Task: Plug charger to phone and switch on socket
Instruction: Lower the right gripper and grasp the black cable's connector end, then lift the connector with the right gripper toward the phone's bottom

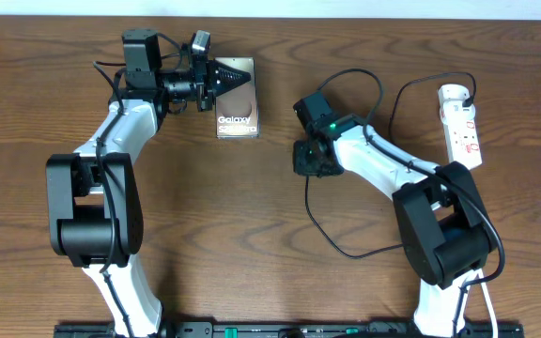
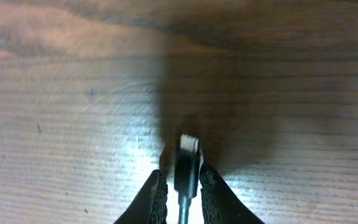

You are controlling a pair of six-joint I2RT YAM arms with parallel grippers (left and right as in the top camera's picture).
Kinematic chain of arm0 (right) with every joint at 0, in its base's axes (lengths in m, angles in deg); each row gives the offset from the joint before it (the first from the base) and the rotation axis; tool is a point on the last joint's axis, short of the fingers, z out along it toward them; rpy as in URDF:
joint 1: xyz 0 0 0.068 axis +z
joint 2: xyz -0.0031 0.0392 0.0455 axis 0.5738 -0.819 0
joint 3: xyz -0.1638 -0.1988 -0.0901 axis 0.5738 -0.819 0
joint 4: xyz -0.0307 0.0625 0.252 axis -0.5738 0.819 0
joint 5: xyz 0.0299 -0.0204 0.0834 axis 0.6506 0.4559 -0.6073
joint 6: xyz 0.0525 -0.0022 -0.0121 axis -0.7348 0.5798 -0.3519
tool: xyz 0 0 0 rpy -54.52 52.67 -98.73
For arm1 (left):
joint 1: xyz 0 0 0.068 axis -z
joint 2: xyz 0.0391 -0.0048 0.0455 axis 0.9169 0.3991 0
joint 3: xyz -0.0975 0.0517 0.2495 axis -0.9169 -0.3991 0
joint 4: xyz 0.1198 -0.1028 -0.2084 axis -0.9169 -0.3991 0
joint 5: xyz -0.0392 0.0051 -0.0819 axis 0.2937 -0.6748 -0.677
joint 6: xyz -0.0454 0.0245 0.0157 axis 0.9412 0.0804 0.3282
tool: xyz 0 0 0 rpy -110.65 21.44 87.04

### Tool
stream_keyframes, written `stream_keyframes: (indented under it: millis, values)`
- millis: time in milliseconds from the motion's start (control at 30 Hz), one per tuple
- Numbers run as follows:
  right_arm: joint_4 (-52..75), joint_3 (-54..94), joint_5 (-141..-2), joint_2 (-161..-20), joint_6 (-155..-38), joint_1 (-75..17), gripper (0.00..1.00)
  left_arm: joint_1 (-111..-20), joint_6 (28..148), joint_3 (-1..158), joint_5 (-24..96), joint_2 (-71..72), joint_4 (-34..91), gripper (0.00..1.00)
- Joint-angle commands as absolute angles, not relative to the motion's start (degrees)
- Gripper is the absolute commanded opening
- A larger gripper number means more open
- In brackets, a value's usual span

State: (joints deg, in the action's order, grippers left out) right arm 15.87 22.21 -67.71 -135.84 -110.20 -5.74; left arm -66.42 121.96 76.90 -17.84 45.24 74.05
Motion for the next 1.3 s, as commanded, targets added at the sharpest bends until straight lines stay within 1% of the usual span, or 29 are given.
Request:
stream_keyframes:
  millis: [0,133,167,267,300,400,467,533,733,833,1033,1133,1267]
  values:
    - [16.92,22.45,-66.99,-138.22,-105.76,-3.88,0.19,-66.58,122.68,77.54,-20.77,44.32,74.4,0.07]
    - [17.82,22.45,-66.84,-138.22,-105.3,-3.58,0.18,-66.58,122.7,77.54,-21.17,44.32,74.4,0.07]
    - [17.86,22.45,-66.82,-138.22,-105.3,-3.58,0.15,-66.58,122.68,77.54,-21.23,44.32,74.4,0.07]
    - [17.82,22.45,-66.73,-138.22,-106.42,-3.8,0.02,-66.58,122.68,77.54,-21.36,44.32,74.4,0.07]
    - [17.69,22.45,-66.58,-138.22,-107.27,-4.04,0.01,-66.58,122.68,77.54,-21.36,44.32,74.4,0.07]
    - [17.1,22.71,-67.21,-138.01,-108.69,-5.59,0.01,-66.58,122.7,77.54,-21.36,44.32,74.4,0.07]
    - [17.36,23.39,-70.62,-137.26,-106.66,-7.21,0.01,-66.58,122.7,77.54,-21.36,44.32,74.4,0.07]
    - [16.7,23.59,-77.68,-135.43,-100.89,-9.09,0.01,-66.58,123.22,77.54,-21.36,44.32,74.4,0.07]
    - [13.91,23.59,-106.99,-128.52,-82.44,-15.18,0.01,-66.64,125.13,77.54,-21.36,44.32,74.42,0.07]
    - [14.63,23.59,-116.59,-126.31,-76.23,-17.43,0.01,-66.73,125.63,77.54,-21.36,44.32,74.42,0.07]
    - [16.81,23.48,-122.88,-125.94,-72.08,-18.48,0.01,-66.73,126.35,77.56,-21.32,44.32,74.64,0.07]
    - [17.01,23.48,-125.02,-125.94,-71.86,-18.44,0.01,-66.73,126.46,77.56,-20.88,44.32,74.9,0.07]
    - [16.94,23.48,-126.99,-125.94,-73.57,-18.44,0.01,-66.73,130.24,77.56,-20.66,44.32,79.51,0.08]
